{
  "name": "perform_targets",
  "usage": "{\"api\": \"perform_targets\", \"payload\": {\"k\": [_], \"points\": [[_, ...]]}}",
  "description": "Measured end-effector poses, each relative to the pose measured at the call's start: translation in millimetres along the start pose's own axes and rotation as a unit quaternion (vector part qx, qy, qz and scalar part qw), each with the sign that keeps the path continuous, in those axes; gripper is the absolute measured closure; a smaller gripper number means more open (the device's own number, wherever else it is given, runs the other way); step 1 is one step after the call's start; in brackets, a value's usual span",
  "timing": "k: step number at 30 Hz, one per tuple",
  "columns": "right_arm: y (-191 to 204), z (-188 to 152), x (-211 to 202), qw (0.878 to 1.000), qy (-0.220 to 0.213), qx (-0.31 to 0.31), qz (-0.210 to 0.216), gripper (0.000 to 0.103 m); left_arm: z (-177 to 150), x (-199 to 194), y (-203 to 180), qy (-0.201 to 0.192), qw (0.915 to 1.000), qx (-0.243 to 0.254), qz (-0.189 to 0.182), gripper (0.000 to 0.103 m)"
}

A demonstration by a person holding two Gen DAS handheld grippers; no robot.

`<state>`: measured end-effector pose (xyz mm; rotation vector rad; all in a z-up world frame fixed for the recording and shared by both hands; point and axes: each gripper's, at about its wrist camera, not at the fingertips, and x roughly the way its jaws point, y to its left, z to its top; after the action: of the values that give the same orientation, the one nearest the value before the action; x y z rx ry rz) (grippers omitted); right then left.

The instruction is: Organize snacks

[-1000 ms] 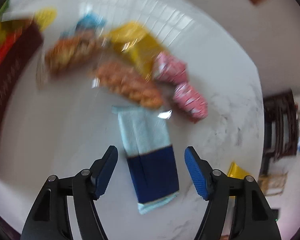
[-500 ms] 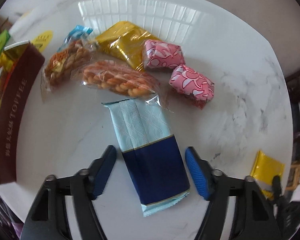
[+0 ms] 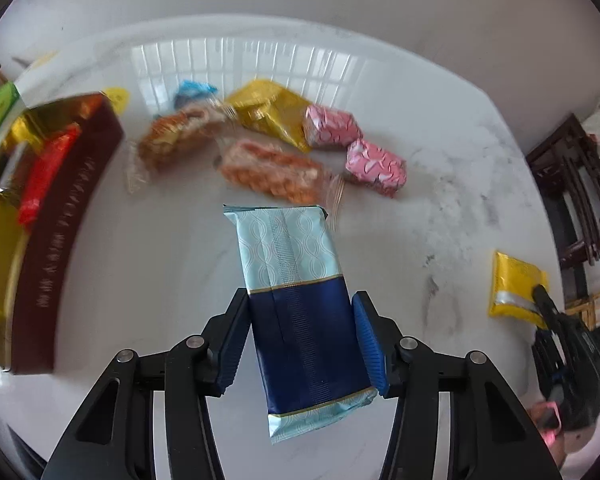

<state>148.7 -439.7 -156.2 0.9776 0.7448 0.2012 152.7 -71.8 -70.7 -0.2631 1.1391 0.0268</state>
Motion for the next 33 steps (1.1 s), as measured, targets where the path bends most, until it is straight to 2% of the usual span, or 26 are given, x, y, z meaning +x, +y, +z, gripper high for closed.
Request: {"api": "perform_targets", "payload": {"k": [4, 8, 10, 14, 15, 19, 23, 27, 33], "points": [[9, -2, -4, 0.999, -0.019, -0.03, -0.031, 0.093, -5, -23, 16, -0.011, 0.9998, 0.004, -0.016, 0.051], [26, -7, -11, 0.992, -0.056, -0.075, -0.087, 0.093, -12, -48, 48, -0.02, 0.9993, -0.001, -0.032, 0.051], [39, -12, -11, 0.984, -0.071, -0.111, -0.12, 0.093, -14, -62, 65, -0.031, 0.9989, -0.004, -0.036, 0.051], [70, -27, -1, 0.956, -0.085, -0.203, -0.192, 0.093, -13, -85, 99, -0.048, 0.998, -0.023, -0.034, 0.051], [73, -28, 1, 0.953, -0.084, -0.209, -0.2, 0.093, -12, -94, 111, -0.055, 0.9975, -0.031, -0.032, 0.051], [66, -22, -2, 0.954, -0.087, -0.192, -0.214, 0.093, -7, -117, 154, -0.082, 0.9955, -0.048, -0.01, 0.051], [68, -21, 1, 0.951, -0.089, -0.19, -0.227, 0.093, 5, -123, 204, -0.095, 0.9932, -0.063, 0.024, 0.051], [69, -21, 2, 0.949, -0.088, -0.19, -0.237, 0.093, 12, -109, 246, -0.079, 0.9933, -0.07, 0.049, 0.051], [70, -22, 5, 0.945, -0.084, -0.193, -0.251, 0.093, 13, -86, 270, -0.07, 0.994, -0.048, 0.069, 0.051]]}}
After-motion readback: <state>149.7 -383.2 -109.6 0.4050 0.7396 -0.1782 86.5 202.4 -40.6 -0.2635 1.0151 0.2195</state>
